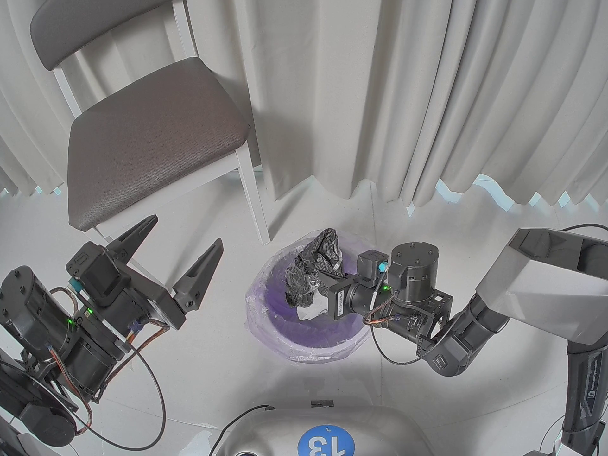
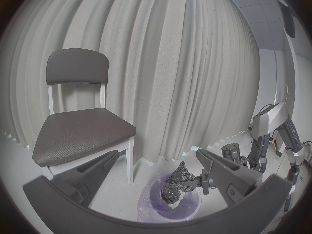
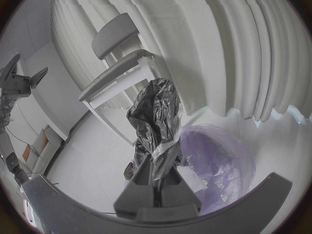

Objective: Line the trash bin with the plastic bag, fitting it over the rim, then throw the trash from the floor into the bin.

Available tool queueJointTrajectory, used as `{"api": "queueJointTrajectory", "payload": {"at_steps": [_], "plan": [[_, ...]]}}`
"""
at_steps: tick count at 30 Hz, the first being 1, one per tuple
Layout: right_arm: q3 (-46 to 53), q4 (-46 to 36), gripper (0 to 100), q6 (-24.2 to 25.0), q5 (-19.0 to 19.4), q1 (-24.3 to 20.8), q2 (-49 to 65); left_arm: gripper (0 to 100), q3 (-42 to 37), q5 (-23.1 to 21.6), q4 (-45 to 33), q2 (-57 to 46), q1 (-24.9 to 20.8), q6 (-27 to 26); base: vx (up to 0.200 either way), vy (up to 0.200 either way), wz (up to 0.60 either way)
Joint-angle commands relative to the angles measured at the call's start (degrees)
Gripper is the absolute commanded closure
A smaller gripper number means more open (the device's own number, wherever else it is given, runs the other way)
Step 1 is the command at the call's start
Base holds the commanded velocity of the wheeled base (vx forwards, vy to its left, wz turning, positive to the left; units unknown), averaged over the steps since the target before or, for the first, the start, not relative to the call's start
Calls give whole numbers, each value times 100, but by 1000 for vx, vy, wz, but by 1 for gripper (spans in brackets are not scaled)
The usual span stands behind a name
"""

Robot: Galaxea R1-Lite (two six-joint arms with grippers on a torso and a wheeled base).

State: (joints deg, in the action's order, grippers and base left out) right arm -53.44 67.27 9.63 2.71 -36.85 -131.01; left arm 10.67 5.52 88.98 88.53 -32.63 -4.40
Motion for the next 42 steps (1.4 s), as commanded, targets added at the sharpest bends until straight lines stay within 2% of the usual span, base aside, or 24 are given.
{"api": "queueJointTrajectory", "payload": {"at_steps": [1,33,34,42], "plan": [[-8,6,100,30,2,-33,-3,0,6,1,102,7,3,1,0,0,0],[1,6,100,338,-7,20,-3,0,50,10,102,-2,29,1,0,0,0],[9,6,0,338,-7,20,6,0,50,10,102,-2,29,1,0,0,0],[-8,76,0,338,-7,20,-3,0,50,10,102,-11,29,1,0,0,0]]}}
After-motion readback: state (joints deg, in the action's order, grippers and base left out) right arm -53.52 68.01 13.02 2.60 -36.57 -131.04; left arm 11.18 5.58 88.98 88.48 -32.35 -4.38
